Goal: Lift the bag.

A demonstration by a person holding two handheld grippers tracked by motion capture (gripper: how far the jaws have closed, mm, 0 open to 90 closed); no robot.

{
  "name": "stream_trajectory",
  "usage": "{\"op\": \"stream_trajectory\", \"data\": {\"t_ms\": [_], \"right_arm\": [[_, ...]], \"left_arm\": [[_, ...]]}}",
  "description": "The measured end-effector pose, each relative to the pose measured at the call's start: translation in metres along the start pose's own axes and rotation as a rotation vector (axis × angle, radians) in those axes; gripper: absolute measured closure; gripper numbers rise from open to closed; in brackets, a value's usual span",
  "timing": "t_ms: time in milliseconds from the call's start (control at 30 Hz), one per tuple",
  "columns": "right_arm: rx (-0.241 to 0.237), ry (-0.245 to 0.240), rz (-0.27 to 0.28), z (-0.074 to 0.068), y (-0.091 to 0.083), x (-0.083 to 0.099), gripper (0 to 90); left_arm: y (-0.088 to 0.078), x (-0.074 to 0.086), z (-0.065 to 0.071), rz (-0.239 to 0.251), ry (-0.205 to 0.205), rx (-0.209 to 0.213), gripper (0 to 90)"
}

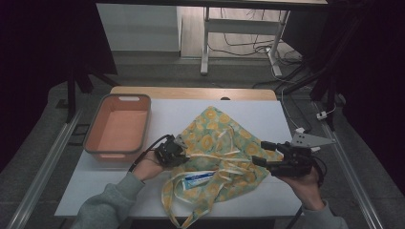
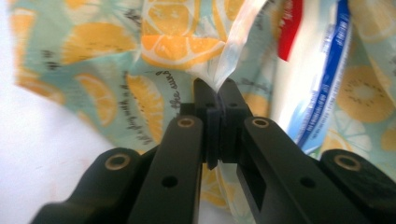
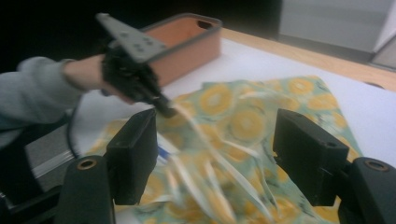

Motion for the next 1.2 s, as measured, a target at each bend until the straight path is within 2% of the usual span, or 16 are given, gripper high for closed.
{"op": "stream_trajectory", "data": {"t_ms": [100, 233, 300, 400, 467, 600, 733, 933, 1033, 1067, 1133, 1200], "right_arm": [[0.006, 0.001, -0.063, -0.01, 0.008, 0.009, 30.7], [-0.011, 0.012, -0.198, -0.02, 0.035, 0.045, 34.3], [-0.031, 0.021, -0.245, -0.026, 0.048, 0.061, 35.8], [-0.019, 0.03, -0.297, -0.03, 0.059, 0.081, 36.6], [-0.009, 0.045, -0.312, -0.032, 0.064, 0.094, 36.4], [0.052, 0.082, -0.328, -0.024, 0.072, 0.114, 33.9], [0.089, 0.127, -0.31, -0.014, 0.083, 0.117, 33.6], [0.123, 0.126, -0.328, -0.007, 0.112, 0.12, 34.2], [0.14, 0.114, -0.336, -0.004, 0.125, 0.122, 42.7], [0.146, 0.106, -0.324, -0.003, 0.127, 0.119, 48.7], [0.123, 0.104, -0.317, -0.002, 0.13, 0.116, 67.4], [0.105, 0.1, -0.304, -0.002, 0.129, 0.113, 81.7]], "left_arm": [[-0.006, 0.0, -0.007, 0.022, -0.03, -0.003, 88.2], [-0.014, -0.001, -0.013, 0.044, -0.054, 0.003, 88.2], [-0.016, 0.0, -0.015, 0.049, -0.059, 0.004, 88.2], [-0.017, 0.001, -0.016, 0.046, -0.059, 0.006, 88.2], [-0.018, 0.002, -0.016, 0.044, -0.059, 0.006, 88.2], [-0.019, 0.001, -0.015, 0.052, -0.06, 0.013, 88.2], [-0.019, 0.001, -0.015, 0.049, -0.057, 0.015, 88.1], [-0.02, 0.0, -0.016, 0.053, -0.063, 0.019, 88.1], [-0.021, 0.0, -0.016, 0.056, -0.063, 0.023, 88.1], [-0.021, 0.0, -0.016, 0.056, -0.063, 0.024, 88.1], [-0.021, 0.001, -0.017, 0.055, -0.063, 0.024, 88.1], [-0.023, 0.0, -0.017, 0.06, -0.064, 0.024, 88.1]]}}
Point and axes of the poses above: each handheld gripper's, and its own axes: y roughly forward along the jaws, x roughly out of its underside, z roughly to its right, the point moved 10 cm from there along y, roughly forward along the jaws, and after that the axes turned 13 degrees about -x, right-handed, at the moved point
